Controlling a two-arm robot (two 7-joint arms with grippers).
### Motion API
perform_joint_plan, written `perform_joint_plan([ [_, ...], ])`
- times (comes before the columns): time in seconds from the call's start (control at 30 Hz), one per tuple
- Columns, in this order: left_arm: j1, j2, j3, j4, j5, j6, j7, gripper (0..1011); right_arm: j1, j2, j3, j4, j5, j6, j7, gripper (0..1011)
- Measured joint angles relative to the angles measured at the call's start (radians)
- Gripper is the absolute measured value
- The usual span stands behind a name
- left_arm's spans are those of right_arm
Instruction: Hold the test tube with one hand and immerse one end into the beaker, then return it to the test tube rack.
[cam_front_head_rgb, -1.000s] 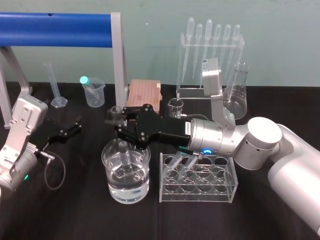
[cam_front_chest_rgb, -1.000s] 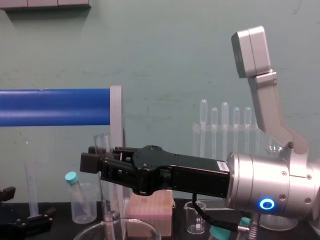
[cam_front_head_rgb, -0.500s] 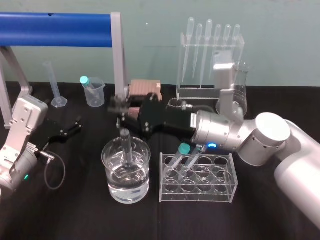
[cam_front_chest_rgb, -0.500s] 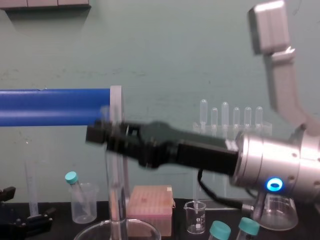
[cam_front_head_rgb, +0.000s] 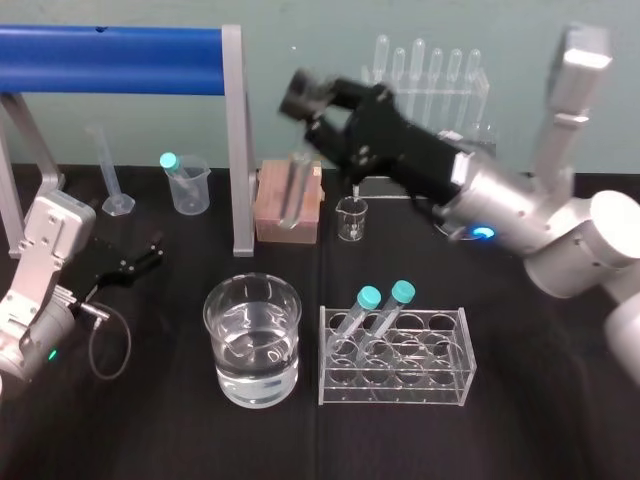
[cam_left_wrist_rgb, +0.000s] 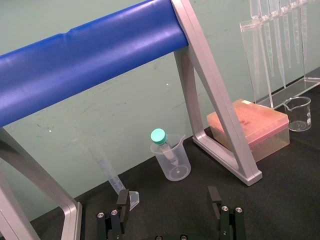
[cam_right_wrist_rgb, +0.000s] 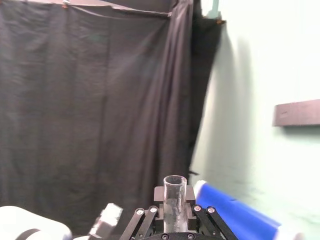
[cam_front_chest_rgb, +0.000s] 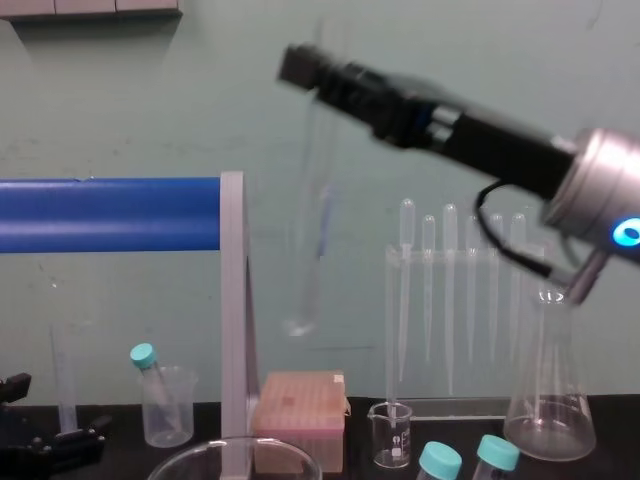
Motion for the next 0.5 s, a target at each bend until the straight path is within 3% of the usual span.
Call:
perform_joint_plan([
  [0.3, 0.0, 0.0, 0.0, 0.0, 0.0, 0.0, 0.0, 1000, -0.096, 0.093, 0.09, -0.13, -0.024, 0.008, -0.12, 242],
  [0.5, 0.0, 0.0, 0.0, 0.0, 0.0, 0.0, 0.0, 1000, -0.224, 0.168, 0.172, -0.248, -0.023, 0.039, -0.213, 242],
])
